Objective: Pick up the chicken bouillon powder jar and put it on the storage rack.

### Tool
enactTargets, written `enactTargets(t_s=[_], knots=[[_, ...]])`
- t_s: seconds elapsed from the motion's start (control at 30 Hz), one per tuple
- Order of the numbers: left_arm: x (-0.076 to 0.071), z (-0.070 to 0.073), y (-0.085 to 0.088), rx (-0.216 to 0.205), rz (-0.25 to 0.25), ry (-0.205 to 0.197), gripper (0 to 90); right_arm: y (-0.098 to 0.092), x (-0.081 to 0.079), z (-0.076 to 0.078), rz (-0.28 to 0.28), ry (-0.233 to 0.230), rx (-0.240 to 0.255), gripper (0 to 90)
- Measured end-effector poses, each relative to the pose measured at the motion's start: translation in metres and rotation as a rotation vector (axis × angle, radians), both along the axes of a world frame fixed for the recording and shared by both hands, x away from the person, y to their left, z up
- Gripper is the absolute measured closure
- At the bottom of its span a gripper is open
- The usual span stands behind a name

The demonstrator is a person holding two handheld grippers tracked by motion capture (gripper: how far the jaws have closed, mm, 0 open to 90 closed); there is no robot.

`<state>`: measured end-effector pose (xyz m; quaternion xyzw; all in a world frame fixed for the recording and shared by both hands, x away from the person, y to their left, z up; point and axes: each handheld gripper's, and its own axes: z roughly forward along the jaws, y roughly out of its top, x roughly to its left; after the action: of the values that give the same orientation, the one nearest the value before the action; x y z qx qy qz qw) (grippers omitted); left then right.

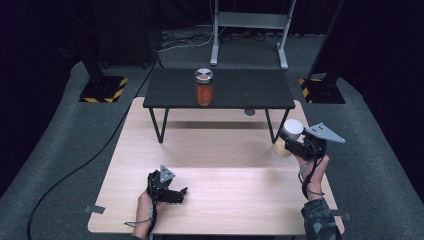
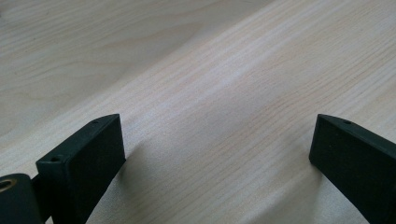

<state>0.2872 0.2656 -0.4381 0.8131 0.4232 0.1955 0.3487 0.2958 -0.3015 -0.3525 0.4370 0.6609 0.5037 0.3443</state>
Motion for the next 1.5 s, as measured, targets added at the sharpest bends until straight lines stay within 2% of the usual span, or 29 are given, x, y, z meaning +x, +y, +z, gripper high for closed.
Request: enactTargets(t_s=[0.8,1.5], knots=[[0.0,0.0,0.0,-0.001,0.0,-0.001,3.0,0.01,0.008,0.026,0.039,-0.025,-0.026,32.6],[-0.001,0.0,0.0,0.0,0.0,-0.003,3.2,0.017,0.018,0.039,0.077,-0.021,-0.03,32.6]])
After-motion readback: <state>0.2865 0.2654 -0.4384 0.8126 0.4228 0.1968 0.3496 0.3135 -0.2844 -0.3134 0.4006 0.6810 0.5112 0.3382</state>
